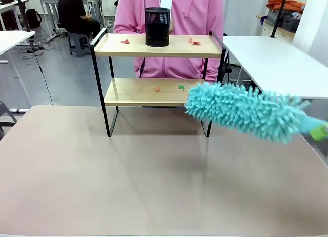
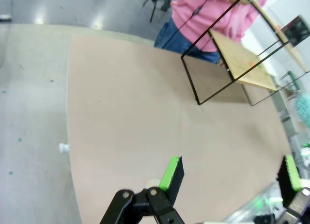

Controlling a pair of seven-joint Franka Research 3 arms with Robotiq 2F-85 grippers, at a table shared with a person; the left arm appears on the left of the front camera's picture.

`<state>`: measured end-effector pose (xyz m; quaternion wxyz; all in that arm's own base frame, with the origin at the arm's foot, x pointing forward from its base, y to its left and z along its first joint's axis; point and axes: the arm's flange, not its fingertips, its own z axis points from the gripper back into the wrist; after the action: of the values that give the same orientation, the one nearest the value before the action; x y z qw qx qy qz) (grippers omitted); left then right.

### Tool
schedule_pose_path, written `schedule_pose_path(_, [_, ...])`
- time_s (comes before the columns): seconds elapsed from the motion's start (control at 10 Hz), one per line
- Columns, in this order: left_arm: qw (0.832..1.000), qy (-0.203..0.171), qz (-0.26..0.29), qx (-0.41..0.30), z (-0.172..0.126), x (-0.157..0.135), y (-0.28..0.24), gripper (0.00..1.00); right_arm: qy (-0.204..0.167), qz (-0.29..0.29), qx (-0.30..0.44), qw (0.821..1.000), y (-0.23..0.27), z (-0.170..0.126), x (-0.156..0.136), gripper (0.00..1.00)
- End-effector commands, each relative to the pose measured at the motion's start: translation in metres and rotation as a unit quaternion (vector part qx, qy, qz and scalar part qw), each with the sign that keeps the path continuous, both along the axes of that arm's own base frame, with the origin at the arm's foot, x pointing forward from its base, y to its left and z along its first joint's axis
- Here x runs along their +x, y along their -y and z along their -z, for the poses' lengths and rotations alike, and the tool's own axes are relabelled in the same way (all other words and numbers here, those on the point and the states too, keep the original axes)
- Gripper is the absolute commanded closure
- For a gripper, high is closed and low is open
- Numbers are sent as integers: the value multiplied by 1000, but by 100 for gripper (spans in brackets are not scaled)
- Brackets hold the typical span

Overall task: Clean the shelf.
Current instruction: Clean the specific tier of the Shelf with the Duster once objects are removed.

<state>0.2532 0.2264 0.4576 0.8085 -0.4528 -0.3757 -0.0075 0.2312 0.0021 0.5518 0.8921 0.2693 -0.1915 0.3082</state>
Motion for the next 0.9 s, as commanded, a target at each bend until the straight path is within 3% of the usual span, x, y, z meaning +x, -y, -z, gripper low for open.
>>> schedule_pose_path(0.0, [1000,17,2,-2,0,1,0,0,-56,2,-55,997,3,35,-10,87])
schedule_pose_path(0.1, [1000,17,2,-2,0,1,0,0,0,0,0,1000,0,0,0,87])
schedule_pose_path(0.3, [1000,17,2,-2,0,1,0,0,-7,8,-25,1000,-4,6,5,87])
schedule_pose_path(0.5, [1000,17,2,-2,0,1,0,0,43,17,-11,999,-31,10,17,87])
schedule_pose_path(0.8, [1000,17,2,-2,0,1,0,0,62,43,-47,996,-72,21,44,87])
